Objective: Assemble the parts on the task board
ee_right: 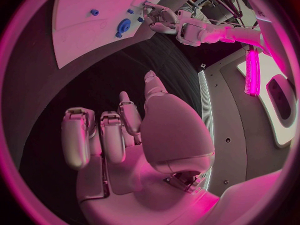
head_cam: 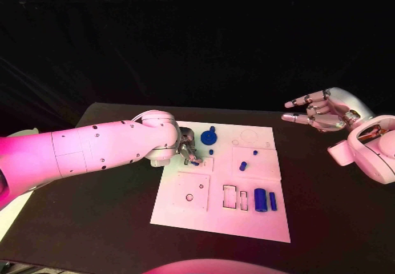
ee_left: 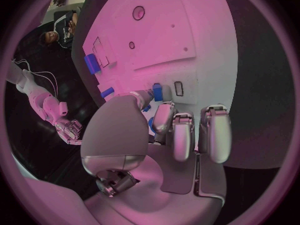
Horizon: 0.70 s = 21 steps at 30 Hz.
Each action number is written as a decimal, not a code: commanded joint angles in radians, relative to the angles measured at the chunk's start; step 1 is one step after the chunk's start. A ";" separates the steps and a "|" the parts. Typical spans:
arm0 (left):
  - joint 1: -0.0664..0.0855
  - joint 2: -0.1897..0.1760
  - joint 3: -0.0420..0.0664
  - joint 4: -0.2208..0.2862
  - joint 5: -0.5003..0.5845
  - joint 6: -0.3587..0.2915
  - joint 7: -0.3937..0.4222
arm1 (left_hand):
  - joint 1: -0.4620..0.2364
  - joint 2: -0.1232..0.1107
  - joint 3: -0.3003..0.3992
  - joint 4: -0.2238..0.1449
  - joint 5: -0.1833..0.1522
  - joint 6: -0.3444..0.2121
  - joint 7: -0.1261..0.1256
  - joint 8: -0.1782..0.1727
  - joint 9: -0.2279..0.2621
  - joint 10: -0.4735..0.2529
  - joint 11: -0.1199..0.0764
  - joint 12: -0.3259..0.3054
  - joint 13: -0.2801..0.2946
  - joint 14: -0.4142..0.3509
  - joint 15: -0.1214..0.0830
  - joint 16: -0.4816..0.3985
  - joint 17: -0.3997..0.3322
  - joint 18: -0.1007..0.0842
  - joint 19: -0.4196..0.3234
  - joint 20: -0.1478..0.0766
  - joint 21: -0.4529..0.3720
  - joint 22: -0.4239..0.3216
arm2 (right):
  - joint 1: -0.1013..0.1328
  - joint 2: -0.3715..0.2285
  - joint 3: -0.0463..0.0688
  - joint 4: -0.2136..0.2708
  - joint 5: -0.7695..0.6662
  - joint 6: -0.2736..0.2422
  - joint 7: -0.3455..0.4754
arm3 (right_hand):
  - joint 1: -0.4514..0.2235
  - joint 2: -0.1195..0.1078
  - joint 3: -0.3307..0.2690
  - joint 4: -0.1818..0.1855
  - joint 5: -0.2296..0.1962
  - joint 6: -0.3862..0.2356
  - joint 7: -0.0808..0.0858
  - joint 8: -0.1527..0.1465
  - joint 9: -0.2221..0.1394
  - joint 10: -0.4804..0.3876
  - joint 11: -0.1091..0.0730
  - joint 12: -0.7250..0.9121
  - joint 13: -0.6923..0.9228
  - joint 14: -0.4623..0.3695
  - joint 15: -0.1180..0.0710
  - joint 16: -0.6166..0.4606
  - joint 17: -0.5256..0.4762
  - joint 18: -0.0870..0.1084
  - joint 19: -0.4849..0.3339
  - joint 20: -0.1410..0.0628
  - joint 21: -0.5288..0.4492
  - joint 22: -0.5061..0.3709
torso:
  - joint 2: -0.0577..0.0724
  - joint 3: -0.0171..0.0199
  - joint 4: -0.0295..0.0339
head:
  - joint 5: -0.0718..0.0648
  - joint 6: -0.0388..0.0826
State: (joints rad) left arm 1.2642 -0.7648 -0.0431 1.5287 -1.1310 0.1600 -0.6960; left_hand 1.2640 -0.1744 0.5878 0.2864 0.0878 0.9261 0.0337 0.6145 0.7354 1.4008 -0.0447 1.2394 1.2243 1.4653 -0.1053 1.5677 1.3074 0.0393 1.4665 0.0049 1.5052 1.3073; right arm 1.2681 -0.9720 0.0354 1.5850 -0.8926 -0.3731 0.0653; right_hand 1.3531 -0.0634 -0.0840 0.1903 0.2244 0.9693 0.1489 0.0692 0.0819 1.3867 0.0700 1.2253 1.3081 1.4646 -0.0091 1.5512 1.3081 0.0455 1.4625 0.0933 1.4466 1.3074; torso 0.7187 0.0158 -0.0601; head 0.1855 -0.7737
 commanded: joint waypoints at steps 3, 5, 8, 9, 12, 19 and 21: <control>-0.004 0.006 -0.004 -0.002 -0.001 0.039 -0.053 | 0.000 0.007 0.104 -0.108 -0.006 0.008 -0.009 0.005 0.001 0.005 -0.001 0.005 0.002 0.105 0.004 0.003 0.263 -0.017 0.068 0.003 0.004 0.166 | -0.001 0.000 0.000 0.003 -0.004 0.013 0.002 | 0.002 0.003 -0.005 0.002 0.005 0.007 -0.001 0.002 0.001 0.001 -0.009 -0.002 0.015 0.097 -0.005 -0.004 0.227 0.010 -0.003 -0.005 -0.006 0.004 | 0.000 -0.0003 -0.0017 | 0.001 -0.002; -0.004 0.008 -0.004 -0.004 0.002 0.040 -0.052 | -0.004 0.007 0.101 -0.109 -0.009 0.009 -0.010 0.005 0.002 0.005 -0.001 0.005 0.002 0.105 0.003 0.003 0.263 -0.017 0.068 0.003 0.005 0.168 | -0.001 -0.001 0.000 0.003 -0.004 0.013 0.002 | 0.002 0.003 -0.005 0.002 0.005 0.007 -0.001 0.002 0.001 0.001 -0.009 -0.002 0.015 0.097 -0.005 -0.004 0.227 0.010 -0.003 -0.005 -0.006 0.004 | 0.000 0.0000 -0.0012 | 0.000 -0.003; -0.004 0.012 -0.004 -0.008 0.006 0.041 -0.052 | -0.023 0.006 0.088 -0.106 -0.012 0.015 -0.012 0.006 0.002 0.007 -0.003 0.007 0.003 0.105 0.003 0.003 0.263 -0.017 0.068 0.003 0.005 0.168 | -0.001 -0.001 0.000 0.005 -0.004 0.012 0.002 | 0.002 0.003 -0.005 0.002 0.005 0.007 -0.001 0.002 0.001 0.001 -0.009 -0.002 0.015 0.097 -0.005 -0.004 0.227 0.010 -0.003 -0.005 -0.006 0.004 | 0.001 0.0002 -0.0010 | 0.000 -0.004; -0.004 0.013 -0.004 -0.010 0.008 0.042 -0.052 | -0.032 0.005 0.079 -0.104 -0.012 0.017 -0.013 0.006 0.002 0.007 -0.003 0.008 0.004 0.105 0.002 0.003 0.263 -0.017 0.068 0.003 0.005 0.169 | -0.001 -0.002 0.000 0.005 -0.004 0.012 0.002 | 0.002 0.003 -0.005 0.002 0.005 0.007 -0.001 0.002 0.001 0.001 -0.009 -0.002 0.015 0.097 -0.005 -0.004 0.227 0.010 -0.003 -0.005 -0.006 0.004 | 0.001 0.0004 -0.0015 | -0.001 -0.004; -0.005 0.016 -0.005 -0.014 0.013 0.046 -0.052 | -0.063 -0.001 0.047 -0.094 -0.013 0.026 -0.016 0.005 0.002 0.009 -0.005 0.011 0.007 0.105 0.001 0.003 0.263 -0.017 0.069 0.002 0.006 0.171 | -0.001 -0.003 0.000 0.007 -0.004 0.013 0.001 | 0.002 0.003 -0.005 0.002 0.005 0.007 -0.001 0.002 0.001 0.001 -0.009 -0.002 0.015 0.097 -0.005 -0.004 0.227 0.010 -0.003 -0.005 -0.006 0.004 | 0.000 0.0002 -0.0010 | -0.001 -0.005; -0.005 0.021 -0.005 -0.021 0.016 0.057 -0.052 | -0.127 -0.003 -0.018 -0.063 -0.005 0.043 -0.019 0.001 -0.002 0.014 -0.008 0.021 0.016 0.105 -0.002 0.003 0.263 -0.019 0.072 -0.001 0.011 0.179 | -0.001 -0.006 0.000 0.010 -0.004 0.014 0.000 | 0.002 0.003 -0.005 0.002 0.005 0.007 -0.001 0.002 0.001 0.001 -0.009 -0.002 0.015 0.097 -0.005 -0.004 0.227 0.010 -0.003 -0.005 -0.006 0.004 | 0.001 0.0006 -0.0008 | -0.003 -0.007; -0.005 0.022 -0.005 -0.022 0.016 0.059 -0.052 | -0.135 -0.002 -0.027 -0.059 -0.004 0.045 -0.019 0.000 -0.003 0.015 -0.008 0.023 0.018 0.105 -0.002 0.003 0.263 -0.020 0.073 -0.002 0.012 0.180 | -0.001 -0.006 0.000 0.010 -0.004 0.014 0.000 | 0.002 0.003 -0.005 0.002 0.005 0.007 -0.001 0.002 0.001 0.001 -0.009 -0.002 0.015 0.097 -0.005 -0.004 0.227 0.010 -0.003 -0.005 -0.006 0.004 | 0.000 0.0007 -0.0009 | -0.003 -0.008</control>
State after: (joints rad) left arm 1.2653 -0.7478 -0.0437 1.5049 -1.1307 0.1770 -0.6982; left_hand 1.1353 -0.1761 0.5652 0.2284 0.0800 0.9670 0.0139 0.6205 0.7336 1.4084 -0.0521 1.2590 1.2410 1.4653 -0.1053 1.5677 1.3073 0.0394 1.4665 0.0049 1.5110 1.3080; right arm 1.2680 -0.9781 0.0354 1.5936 -0.8926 -0.3718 0.0646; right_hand 1.3531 -0.0634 -0.0840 0.1903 0.2244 0.9692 0.1489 0.0692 0.0817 1.3867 0.0700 1.2253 1.3081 1.4646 -0.0091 1.5512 1.3078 0.0455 1.4625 0.0933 1.4466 1.3078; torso 0.7191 0.0163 -0.0611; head 0.1829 -0.7808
